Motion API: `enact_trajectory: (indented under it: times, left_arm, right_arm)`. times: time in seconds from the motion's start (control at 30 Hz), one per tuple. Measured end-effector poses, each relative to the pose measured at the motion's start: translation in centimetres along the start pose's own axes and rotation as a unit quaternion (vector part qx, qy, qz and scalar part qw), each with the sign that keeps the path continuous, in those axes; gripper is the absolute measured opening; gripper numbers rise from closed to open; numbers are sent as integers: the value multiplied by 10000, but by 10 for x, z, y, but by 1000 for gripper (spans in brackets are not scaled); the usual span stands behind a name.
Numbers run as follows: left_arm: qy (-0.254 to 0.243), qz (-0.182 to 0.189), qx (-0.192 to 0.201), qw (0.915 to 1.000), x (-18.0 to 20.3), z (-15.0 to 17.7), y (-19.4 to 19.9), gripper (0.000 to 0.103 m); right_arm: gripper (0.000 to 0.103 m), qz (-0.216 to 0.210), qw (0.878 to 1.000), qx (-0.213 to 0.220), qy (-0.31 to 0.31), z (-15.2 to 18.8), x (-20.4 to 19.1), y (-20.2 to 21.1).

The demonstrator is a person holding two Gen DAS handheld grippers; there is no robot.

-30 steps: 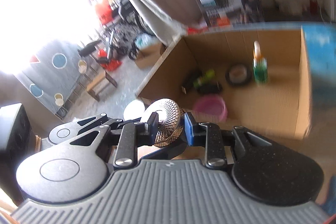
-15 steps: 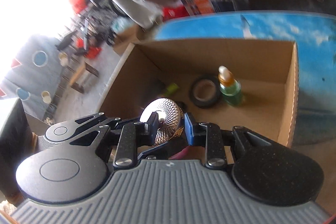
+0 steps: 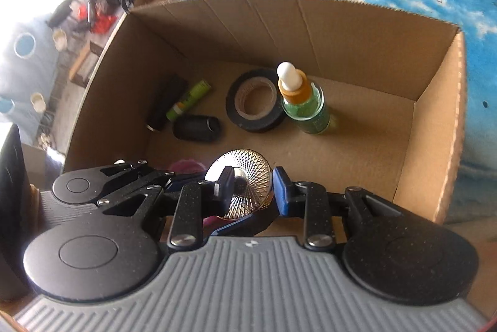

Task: Organize rigid objects
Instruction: 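Carry the gold-lidded jar into the box and open the right gripper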

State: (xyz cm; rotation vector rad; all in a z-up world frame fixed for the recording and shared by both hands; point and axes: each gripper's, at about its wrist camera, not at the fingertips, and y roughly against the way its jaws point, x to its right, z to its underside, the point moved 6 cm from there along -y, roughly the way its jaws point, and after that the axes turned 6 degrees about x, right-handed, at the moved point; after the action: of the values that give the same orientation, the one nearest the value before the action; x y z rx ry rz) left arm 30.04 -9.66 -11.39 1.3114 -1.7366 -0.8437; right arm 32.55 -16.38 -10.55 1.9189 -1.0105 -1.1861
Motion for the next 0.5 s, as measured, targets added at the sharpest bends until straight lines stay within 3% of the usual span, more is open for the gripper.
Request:
enact_trajectory:
  times: [0.2, 0.37, 0.5]
  left_arm:
    - [3, 79, -88, 9999, -1, 3, 2, 57]
    - [-115, 87, 353, 9993, 6, 0, 25, 67]
    - [-369, 74, 900, 9952, 10, 8, 66, 73]
  right_arm:
    - [27, 85, 9999, -104, 34, -2, 0, -7]
    - [31, 106, 9999, 8, 12, 1, -2, -1]
    - [31, -36, 9986, 527, -17, 1, -9, 29]
